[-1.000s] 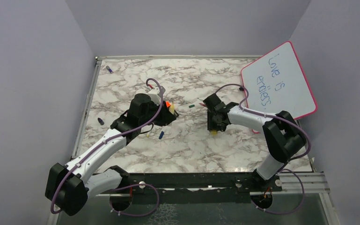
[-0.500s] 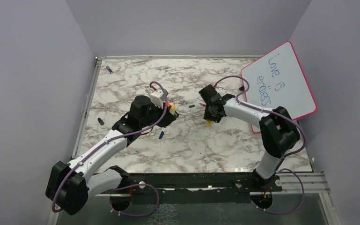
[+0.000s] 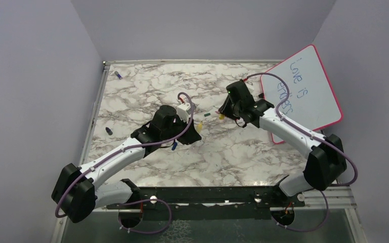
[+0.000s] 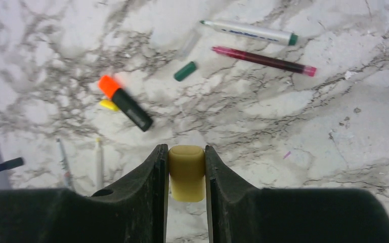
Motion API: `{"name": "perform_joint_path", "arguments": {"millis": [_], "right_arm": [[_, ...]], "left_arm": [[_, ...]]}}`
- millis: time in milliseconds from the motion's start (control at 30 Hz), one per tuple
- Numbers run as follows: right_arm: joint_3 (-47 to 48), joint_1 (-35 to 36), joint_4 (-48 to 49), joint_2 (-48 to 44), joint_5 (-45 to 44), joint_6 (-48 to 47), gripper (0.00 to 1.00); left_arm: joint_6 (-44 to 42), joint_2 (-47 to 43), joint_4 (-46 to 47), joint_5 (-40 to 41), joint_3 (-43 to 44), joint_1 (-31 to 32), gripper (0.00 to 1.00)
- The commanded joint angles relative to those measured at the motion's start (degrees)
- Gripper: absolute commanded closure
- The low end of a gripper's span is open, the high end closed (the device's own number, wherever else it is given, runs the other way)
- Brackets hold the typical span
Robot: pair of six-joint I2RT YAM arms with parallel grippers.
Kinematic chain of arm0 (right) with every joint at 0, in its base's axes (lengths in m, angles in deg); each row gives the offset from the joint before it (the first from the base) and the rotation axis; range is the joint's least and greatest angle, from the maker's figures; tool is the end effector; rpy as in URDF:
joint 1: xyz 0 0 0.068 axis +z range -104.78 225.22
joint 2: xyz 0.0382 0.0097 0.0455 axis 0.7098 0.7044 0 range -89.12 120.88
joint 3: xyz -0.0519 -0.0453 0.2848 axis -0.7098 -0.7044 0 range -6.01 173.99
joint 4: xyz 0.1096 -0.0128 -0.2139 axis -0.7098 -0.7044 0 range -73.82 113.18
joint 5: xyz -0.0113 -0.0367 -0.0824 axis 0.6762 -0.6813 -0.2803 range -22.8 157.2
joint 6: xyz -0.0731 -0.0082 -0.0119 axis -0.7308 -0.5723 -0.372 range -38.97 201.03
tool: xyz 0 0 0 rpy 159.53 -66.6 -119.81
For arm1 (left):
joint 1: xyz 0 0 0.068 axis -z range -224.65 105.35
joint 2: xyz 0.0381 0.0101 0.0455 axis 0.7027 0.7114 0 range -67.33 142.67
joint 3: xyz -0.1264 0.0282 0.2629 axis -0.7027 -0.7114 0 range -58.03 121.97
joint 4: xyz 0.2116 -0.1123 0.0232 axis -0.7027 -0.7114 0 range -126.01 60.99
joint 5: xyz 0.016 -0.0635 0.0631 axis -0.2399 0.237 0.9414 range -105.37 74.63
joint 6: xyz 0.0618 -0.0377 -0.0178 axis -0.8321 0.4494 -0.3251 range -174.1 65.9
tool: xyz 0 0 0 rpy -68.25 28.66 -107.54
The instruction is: Insert the pens into the pen caps
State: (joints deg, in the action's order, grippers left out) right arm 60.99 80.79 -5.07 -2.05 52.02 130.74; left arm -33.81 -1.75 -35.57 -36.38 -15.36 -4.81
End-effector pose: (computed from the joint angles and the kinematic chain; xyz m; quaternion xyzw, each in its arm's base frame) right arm 0.2735 0.1756 0.2775 0.1606 0.9135 0.1482 0.3432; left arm 0.1746 -0.1748 0.2763 0.2347 0.8213 -0.3846 0.3500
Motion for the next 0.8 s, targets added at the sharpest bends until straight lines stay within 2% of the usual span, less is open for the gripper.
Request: {"name": "perform_joint_path", "arguments": {"millis": [0, 167, 433, 767], "right_arm": [[0.6, 0.3, 4.9, -3.9, 3.9, 2.2, 0.95], [-0.5, 0.3, 7.6, -6.3, 8.2, 3.9, 0.95], [-4.3, 0.4, 11.3, -11.7, 13.5, 2.7, 0.95], [-5.8, 0.4, 13.4, -15.9, 5.7, -4.7, 0.95]], "left_arm": [[3.3, 1.8, 4.6, -6.9, 0.6, 0.2, 1.0], [5.7, 4.5, 6.2, -11.1, 1.4, 0.5, 1.0], [7.9, 8.8, 12.0, -11.9, 1.6, 2.0, 1.0], [11.4, 11.9, 22.0, -9.1, 0.9, 4.1, 1.0]]}}
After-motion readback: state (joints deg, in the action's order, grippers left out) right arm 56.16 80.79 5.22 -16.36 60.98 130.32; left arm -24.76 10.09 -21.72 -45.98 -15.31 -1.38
